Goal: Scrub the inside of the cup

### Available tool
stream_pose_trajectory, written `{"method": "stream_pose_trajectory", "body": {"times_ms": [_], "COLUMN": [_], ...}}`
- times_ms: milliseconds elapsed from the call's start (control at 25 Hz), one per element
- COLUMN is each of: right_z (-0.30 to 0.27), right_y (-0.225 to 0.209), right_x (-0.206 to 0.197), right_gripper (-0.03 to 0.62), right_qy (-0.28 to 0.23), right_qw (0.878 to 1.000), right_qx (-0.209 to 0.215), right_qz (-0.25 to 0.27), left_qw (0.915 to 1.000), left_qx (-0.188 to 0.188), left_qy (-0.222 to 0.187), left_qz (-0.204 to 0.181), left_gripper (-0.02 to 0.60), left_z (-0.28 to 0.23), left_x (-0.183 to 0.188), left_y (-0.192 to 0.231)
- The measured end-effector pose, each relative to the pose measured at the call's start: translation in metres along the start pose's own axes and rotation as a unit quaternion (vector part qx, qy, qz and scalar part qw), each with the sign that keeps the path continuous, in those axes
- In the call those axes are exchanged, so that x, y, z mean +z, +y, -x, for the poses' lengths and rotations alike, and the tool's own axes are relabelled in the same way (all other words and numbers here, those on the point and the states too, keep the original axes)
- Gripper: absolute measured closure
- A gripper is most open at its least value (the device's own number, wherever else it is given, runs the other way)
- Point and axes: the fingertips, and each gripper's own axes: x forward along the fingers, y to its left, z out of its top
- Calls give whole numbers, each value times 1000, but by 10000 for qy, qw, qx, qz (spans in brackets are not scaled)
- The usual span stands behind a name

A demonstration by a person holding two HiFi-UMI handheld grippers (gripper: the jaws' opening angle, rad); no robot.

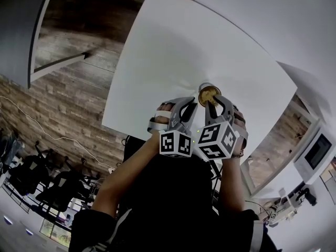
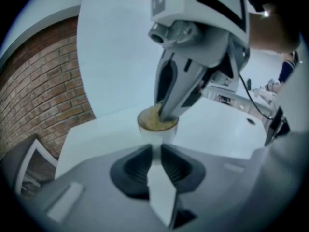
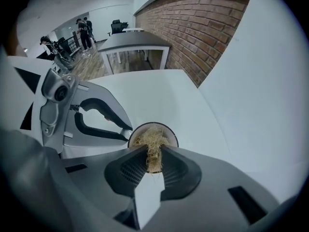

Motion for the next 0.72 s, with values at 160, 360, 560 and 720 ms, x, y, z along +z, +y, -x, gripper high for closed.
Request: {"method": "stream_pose_trajectory", "body": {"times_ms": [160,360,560,720], "right_z": [-12,-22,5,32], "right_y": [2,6,3,2], "right_x": [1,3,4,2], "right_gripper": [539,539,539,539], "right_qy": [288,506,521,467], "right_qw": [9994,9979,9966,9956], "right_qx": [154,280,533,632], "right_qz": [147,283,342,520], "left_qw": [10000,10000,10000,9995], "left_qx": [0,-5,-17,-280], "left_qy": [-9,11,1,-106], "left_qz": [-13,-86,-10,-121], "left_gripper": [522,522,521,522], "left_z": [0,1,2,1], "left_x": [0,-4,-2,-2], "left_y": [0,-1,-1,-4]}}
